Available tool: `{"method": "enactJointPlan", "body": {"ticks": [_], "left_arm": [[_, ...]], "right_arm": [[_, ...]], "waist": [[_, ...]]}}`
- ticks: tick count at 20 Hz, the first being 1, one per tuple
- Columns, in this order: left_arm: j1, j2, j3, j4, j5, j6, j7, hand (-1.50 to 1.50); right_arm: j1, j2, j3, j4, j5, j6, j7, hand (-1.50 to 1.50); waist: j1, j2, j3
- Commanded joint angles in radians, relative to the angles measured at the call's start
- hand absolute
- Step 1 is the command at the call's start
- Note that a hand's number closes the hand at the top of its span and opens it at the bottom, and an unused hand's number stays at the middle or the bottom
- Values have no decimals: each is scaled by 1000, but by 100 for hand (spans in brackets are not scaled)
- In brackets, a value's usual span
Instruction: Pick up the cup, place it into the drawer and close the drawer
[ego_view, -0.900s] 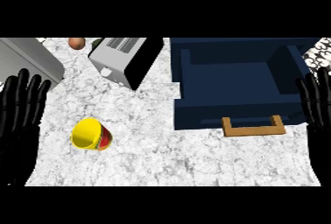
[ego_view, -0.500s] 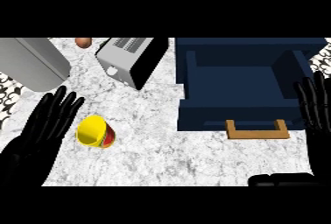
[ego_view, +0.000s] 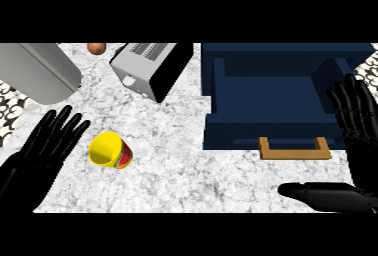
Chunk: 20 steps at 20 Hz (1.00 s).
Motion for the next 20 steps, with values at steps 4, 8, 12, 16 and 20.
{"method": "enactJointPlan", "body": {"ticks": [4, 8, 12, 16, 20], "left_arm": [[-31, 22, 90, 192, -53, -45, -60, -150], [-30, 16, 112, 273, -151, -61, -146, -150], [-83, -3, 129, 470, -280, -33, -282, -150], [-75, -18, 99, 569, -405, -14, -399, -150], [-117, 42, 157, 781, -436, -34, -515, -150]], "right_arm": [[52, 14, 2, 29, 20, 31, -81, -150], [-24, -6, -38, 40, -1, 33, -5, -150], [-26, -10, -52, 83, -7, 50, -61, -150], [14, 17, -28, 33, 0, 45, -33, -150], [-84, 19, -39, 106, 19, 22, -30, -150]], "waist": [[-2, 0, 0], [-1, 0, 0], [-4, 1, 0], [-4, 0, 0], [-2, 2, -1]]}}
